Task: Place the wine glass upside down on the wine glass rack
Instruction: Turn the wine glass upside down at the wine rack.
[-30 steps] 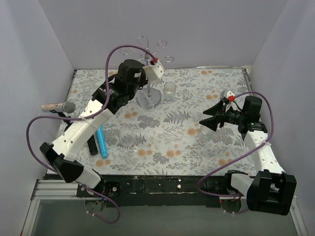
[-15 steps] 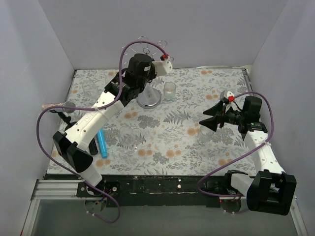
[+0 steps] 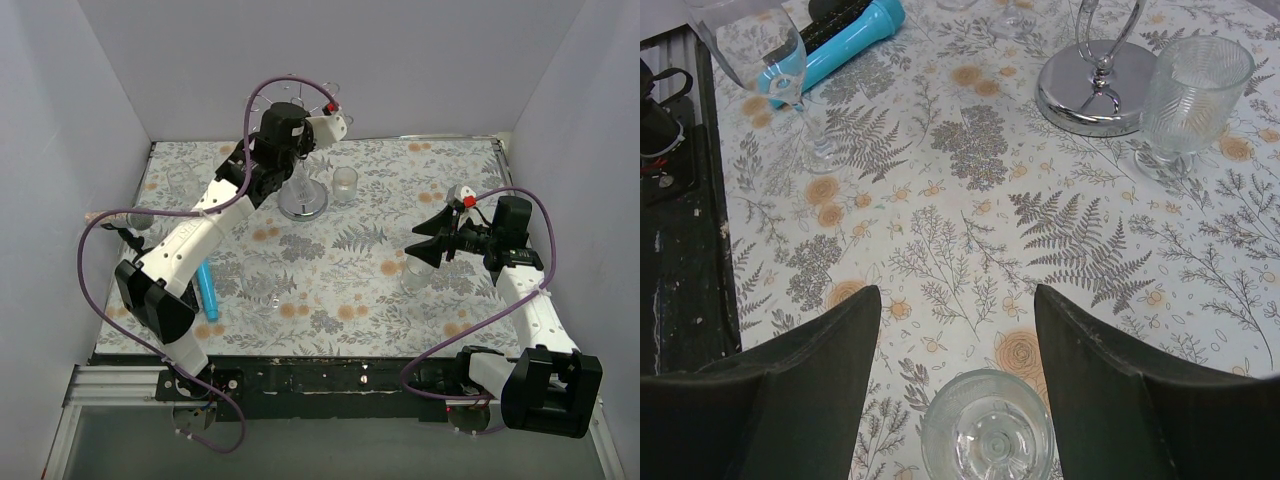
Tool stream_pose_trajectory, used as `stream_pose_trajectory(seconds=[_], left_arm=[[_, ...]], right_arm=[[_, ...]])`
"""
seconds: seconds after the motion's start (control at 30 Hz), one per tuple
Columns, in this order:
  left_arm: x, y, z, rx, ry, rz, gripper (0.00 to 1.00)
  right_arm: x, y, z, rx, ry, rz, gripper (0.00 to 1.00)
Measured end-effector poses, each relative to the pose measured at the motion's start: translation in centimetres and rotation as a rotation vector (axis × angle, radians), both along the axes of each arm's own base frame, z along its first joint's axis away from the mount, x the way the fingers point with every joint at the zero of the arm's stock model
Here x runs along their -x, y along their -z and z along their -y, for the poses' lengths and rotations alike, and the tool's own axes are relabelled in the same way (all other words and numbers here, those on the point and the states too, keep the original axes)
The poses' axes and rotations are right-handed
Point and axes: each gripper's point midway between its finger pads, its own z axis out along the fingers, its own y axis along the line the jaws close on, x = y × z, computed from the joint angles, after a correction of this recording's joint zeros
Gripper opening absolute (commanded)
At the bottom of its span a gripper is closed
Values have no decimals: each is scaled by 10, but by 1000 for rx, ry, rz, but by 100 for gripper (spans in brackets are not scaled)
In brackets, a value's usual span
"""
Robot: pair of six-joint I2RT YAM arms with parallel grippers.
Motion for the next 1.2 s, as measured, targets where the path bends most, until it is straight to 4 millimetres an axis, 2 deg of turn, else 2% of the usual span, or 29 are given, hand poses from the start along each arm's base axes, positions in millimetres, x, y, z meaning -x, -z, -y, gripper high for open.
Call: stream_pose_trajectory(seconds=[0.63,0.93,1.2], left_arm=[[-13,-8,-25,-2,-73,35,0],[-15,4,-31,-18,-93,21,0],[-12,0,-34,-12,-97,30,0]], right_arm=[[1,0,0,-2,-4,-4,71],[2,0,-1,-3,-6,-4,71],[1,0,0,-4,-3,-4,71]])
